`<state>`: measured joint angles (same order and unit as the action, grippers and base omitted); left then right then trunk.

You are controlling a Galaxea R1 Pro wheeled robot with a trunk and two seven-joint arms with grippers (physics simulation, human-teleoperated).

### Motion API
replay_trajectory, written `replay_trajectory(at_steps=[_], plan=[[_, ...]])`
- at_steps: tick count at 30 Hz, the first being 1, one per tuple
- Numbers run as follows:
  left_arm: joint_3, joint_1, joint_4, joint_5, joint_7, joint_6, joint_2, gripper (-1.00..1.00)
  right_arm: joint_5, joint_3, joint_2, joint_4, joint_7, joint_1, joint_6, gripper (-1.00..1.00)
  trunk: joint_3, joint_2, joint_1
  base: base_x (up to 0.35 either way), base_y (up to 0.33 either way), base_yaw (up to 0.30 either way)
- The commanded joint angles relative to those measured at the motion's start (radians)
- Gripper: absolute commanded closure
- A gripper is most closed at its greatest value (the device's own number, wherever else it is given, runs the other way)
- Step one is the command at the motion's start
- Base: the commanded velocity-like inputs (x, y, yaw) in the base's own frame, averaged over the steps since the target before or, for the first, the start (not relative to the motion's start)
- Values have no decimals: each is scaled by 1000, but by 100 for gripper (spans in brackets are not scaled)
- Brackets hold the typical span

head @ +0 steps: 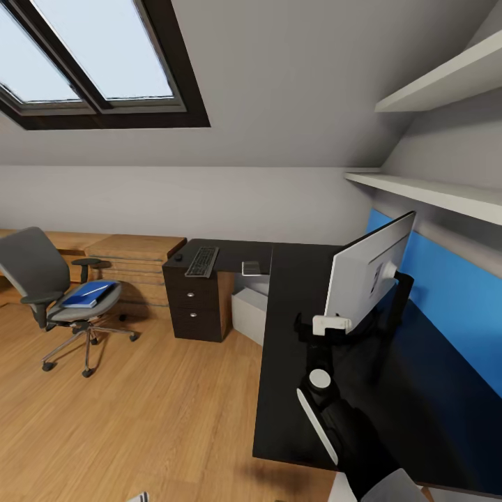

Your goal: In the bedroom, organize the workspace by keeping the computer under the desk, ensuring the monitor is on the desk, placing the keyboard on the desk next to the monitor, placing the mouse on the desk next to the keyboard, moving the folder from the swivel chair onto the desk next to the mouse, stacking the notebook on top of the folder with the pen on top of the notebook, and positioning the swivel chair next to the desk.

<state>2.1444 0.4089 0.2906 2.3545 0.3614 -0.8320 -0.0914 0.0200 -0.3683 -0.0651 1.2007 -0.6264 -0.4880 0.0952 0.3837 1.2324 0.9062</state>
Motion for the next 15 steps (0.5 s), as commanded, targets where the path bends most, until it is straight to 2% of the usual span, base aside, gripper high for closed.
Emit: replay_trajectory(at_steps=[1, 15], plan=[[8, 2, 4, -2, 10, -3, -1, -100, 3, -1, 0, 2, -9, -1, 9, -100, 1, 1, 0, 0, 0, 0], [8, 2, 4, -1, 16, 17, -1, -100, 5, 1, -1, 0, -54, 6, -22, -100, -1, 1, 0, 0, 0, 0]])
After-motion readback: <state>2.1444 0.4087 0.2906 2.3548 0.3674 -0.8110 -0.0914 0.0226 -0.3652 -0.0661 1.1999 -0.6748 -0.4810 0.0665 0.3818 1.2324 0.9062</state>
